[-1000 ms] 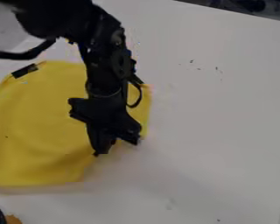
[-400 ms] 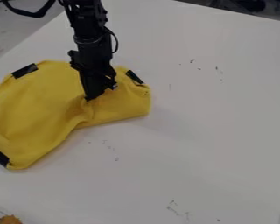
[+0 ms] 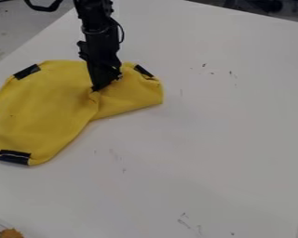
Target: Fold the cloth from bottom right to top
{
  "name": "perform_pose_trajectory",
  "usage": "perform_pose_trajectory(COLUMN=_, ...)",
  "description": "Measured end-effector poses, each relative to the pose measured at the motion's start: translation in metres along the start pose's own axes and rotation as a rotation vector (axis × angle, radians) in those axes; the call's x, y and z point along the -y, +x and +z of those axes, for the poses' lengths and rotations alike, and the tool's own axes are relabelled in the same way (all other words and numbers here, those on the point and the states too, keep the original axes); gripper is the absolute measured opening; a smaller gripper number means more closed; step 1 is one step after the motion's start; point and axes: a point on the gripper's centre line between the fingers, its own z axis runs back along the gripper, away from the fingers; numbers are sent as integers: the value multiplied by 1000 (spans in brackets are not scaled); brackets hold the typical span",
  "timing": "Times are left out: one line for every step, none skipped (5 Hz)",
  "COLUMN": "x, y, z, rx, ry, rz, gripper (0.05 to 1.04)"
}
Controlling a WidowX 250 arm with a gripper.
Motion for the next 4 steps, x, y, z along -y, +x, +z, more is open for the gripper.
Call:
perform_pose_trajectory(x=-9, y=-3, z=-2, rx=18, ry=14, rz=36, gripper=243)
perform_pose_trajectory(x=-15, y=-4, z=-1, rx=30, ry=31, rz=50, gripper=499)
perform_pose_trajectory(x=-21, y=-2, z=10, rx=62, ry=64, rz=63, gripper=800)
perform_pose_trajectory(x=-26, y=1, z=29, rx=98, ry=106, rz=79, gripper=1005)
